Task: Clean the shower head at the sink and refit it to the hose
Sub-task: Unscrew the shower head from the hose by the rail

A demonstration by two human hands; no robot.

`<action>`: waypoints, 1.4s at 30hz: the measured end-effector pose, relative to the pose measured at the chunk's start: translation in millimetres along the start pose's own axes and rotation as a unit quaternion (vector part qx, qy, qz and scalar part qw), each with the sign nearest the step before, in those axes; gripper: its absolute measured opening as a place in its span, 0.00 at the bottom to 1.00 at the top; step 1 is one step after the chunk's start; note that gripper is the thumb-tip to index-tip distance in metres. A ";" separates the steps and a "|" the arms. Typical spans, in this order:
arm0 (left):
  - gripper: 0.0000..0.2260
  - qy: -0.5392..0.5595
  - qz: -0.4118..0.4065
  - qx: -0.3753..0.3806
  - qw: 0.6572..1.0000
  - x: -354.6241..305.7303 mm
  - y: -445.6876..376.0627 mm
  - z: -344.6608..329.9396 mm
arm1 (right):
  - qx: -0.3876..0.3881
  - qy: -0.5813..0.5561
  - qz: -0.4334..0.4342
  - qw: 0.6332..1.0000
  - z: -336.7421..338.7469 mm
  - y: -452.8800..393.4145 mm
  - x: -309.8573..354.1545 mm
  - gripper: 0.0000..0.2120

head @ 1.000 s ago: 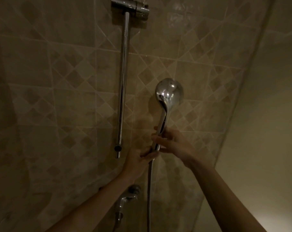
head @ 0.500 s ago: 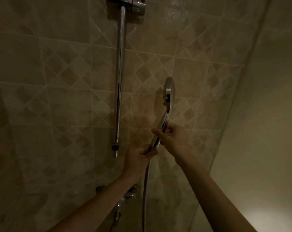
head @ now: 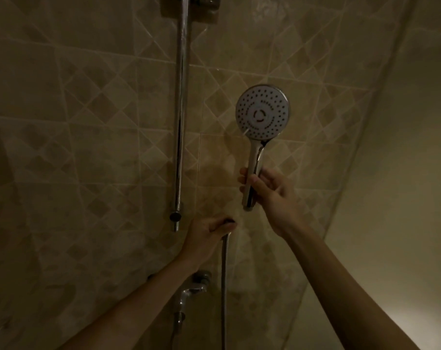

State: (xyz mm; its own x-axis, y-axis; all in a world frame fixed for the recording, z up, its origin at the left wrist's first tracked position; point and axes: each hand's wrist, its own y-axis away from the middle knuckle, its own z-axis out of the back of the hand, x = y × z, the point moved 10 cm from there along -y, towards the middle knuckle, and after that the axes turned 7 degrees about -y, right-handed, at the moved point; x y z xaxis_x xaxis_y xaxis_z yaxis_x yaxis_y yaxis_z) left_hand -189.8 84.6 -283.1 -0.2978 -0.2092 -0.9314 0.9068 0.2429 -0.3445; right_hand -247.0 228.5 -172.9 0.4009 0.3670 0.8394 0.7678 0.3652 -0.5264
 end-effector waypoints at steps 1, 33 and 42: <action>0.07 -0.006 -0.002 0.010 1.000 -1.1 -2.8 -1.9 | 0.000 0.001 -0.002 1.000 1.2 -0.9 -1.1 0.09; 0.14 -0.456 -0.422 -0.066 0.781 -433.5 -138.2 50.0 | -0.041 -0.085 0.016 0.995 15.3 -117.0 100.2 0.14; 0.11 -0.534 -0.464 -0.147 0.691 -486.2 -145.4 76.9 | -0.020 -0.053 0.057 0.997 -18.5 -143.3 134.7 0.10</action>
State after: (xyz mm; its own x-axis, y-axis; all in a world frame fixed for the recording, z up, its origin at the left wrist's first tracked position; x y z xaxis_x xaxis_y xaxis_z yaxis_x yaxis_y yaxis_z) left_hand -153.9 78.2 228.8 -0.1783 -0.9459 0.2710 0.3257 -0.3167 -0.8909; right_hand -293.8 209.7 18.1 0.4331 0.4936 0.7542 0.7404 0.2823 -0.6100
